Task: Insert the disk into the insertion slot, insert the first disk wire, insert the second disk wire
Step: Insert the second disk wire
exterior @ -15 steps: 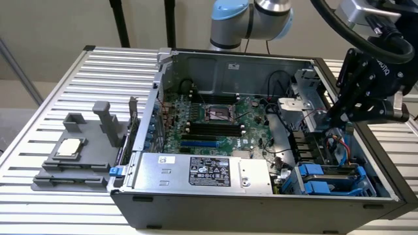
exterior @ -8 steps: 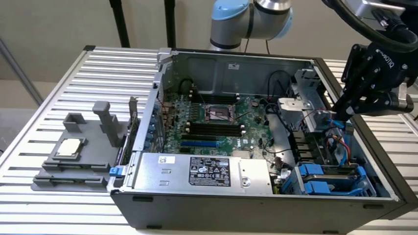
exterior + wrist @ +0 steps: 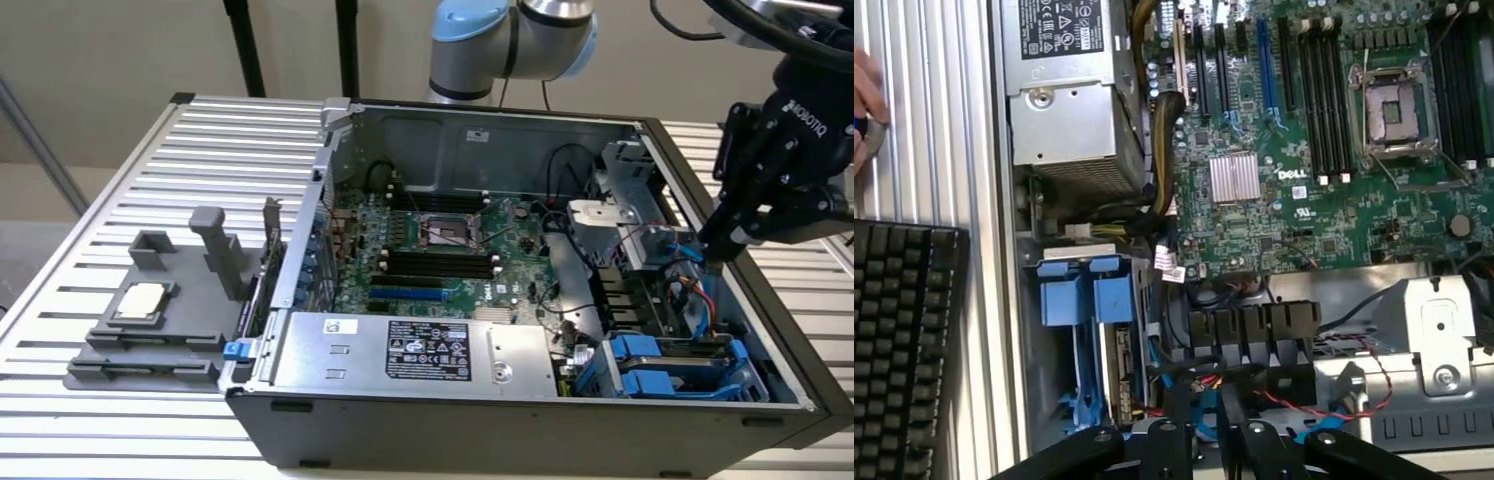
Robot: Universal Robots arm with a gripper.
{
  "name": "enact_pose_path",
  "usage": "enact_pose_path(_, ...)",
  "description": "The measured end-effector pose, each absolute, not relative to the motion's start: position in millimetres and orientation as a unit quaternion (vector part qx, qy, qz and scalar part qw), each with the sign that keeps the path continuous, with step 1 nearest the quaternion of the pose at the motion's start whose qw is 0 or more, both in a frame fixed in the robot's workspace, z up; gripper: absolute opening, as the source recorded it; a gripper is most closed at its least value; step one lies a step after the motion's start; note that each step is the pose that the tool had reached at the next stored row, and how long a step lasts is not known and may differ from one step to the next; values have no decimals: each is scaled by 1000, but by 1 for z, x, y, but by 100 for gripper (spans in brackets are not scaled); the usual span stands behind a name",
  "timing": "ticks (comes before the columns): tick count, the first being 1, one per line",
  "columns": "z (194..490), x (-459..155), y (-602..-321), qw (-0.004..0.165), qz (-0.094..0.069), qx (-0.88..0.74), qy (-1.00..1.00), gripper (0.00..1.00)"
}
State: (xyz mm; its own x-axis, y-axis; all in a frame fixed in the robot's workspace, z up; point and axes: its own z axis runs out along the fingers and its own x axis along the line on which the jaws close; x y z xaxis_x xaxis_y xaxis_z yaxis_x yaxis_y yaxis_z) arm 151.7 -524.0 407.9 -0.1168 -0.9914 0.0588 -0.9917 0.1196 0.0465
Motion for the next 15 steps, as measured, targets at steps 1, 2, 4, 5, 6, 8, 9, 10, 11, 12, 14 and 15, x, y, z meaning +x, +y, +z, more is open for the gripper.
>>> enact_pose_path(1, 408, 152, -523, 43, 9, 663, -747, 25)
enact_pose_path(2, 408, 152, -522, 48, 15, 663, -747, 25)
enact_pose_path(4, 408, 152, -518, 57, 24, 662, -747, 25)
enact_pose_path(5, 408, 152, -515, 61, 29, 662, -747, 25)
enact_pose_path(6, 407, 151, -512, 64, 33, 661, -747, 25)
enact_pose_path(8, 407, 151, -505, 71, 40, 661, -746, 25)
enact_pose_path(9, 407, 151, -503, 76, 45, 660, -746, 25)
enact_pose_path(10, 406, 151, -502, 81, 51, 660, -746, 25)
enact_pose_path(11, 406, 151, -501, 85, 56, 659, -745, 25)
enact_pose_path(12, 405, 151, -501, 90, 61, 658, -745, 25)
enact_pose_path(14, 402, 151, -500, 92, 64, 658, -745, 25)
enact_pose_path(15, 400, 151, -500, 92, 64, 658, -745, 25)
